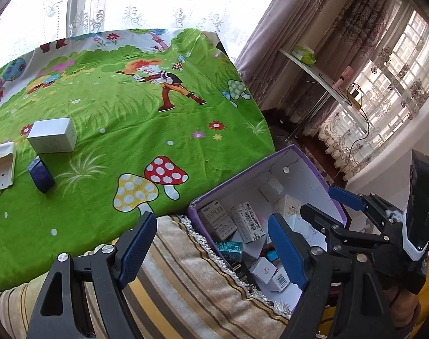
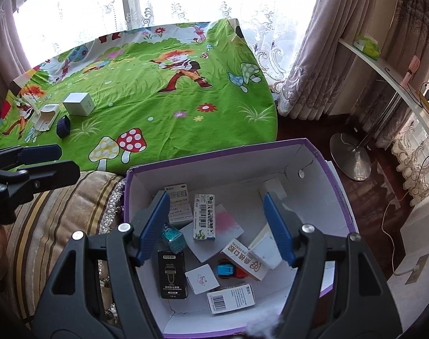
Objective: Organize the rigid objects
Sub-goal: 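Move both open tools back over the bed toward the remaining objects, then grasp the white holder with left tool while right tool grasps the dark blue cup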
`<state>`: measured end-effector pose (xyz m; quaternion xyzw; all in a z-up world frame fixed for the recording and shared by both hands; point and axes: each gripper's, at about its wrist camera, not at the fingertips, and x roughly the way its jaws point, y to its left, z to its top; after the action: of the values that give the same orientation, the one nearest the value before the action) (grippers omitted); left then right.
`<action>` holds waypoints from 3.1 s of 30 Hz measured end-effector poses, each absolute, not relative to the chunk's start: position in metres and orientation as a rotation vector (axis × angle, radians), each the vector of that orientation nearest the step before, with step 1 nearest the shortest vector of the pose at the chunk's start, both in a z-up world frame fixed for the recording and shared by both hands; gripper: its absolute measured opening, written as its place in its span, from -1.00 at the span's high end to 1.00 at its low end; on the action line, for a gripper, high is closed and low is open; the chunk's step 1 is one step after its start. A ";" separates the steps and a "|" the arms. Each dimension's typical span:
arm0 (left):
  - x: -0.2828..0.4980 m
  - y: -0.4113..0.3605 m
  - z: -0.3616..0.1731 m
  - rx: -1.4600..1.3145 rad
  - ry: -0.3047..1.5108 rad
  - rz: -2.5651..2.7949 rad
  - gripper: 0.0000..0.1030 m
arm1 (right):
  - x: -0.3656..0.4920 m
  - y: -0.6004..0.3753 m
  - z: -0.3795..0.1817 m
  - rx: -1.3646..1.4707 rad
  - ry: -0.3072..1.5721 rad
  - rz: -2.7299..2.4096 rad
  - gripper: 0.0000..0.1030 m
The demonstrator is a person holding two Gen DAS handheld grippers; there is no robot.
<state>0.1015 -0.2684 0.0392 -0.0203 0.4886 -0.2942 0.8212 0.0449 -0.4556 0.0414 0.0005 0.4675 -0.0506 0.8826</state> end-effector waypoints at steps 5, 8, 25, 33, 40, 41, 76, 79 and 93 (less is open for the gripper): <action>0.113 -0.246 0.038 -0.047 1.032 -0.583 -0.59 | 0.049 -0.444 0.040 -0.016 0.985 -0.081 -0.40; 0.121 -0.229 0.035 -0.056 1.032 -0.550 -0.59 | 0.052 -0.438 0.038 -0.020 0.996 -0.071 -0.41; 0.158 -0.121 0.022 -0.137 1.027 -0.364 -0.59 | 0.079 -0.389 0.040 -0.084 1.010 0.024 -0.41; 0.177 -0.059 0.016 -0.215 1.019 -0.265 -0.59 | 0.102 -0.349 0.043 -0.137 1.010 0.104 -0.41; 0.205 -0.027 0.010 -0.189 1.005 -0.169 -0.58 | 0.129 -0.305 0.046 -0.168 1.006 0.189 -0.41; 0.211 -0.027 0.008 -0.174 1.005 -0.161 -0.58 | 0.134 -0.298 0.045 -0.168 1.009 0.203 -0.41; 0.297 -0.061 -0.059 0.146 1.068 0.001 -0.34 | 0.249 -0.180 -0.037 -0.175 1.159 0.407 -0.40; 0.297 -0.061 -0.058 0.132 1.067 -0.014 -0.25 | 0.253 -0.178 -0.043 -0.173 1.169 0.409 -0.23; 0.287 -0.056 -0.048 0.052 1.044 -0.046 -0.25 | 0.257 -0.180 -0.050 -0.136 1.171 0.427 0.40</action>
<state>0.2869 -0.0557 -0.0478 0.0247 0.4985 -0.0219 0.8662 0.2566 -0.1797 -0.0498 -0.0637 0.5479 0.1998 0.8099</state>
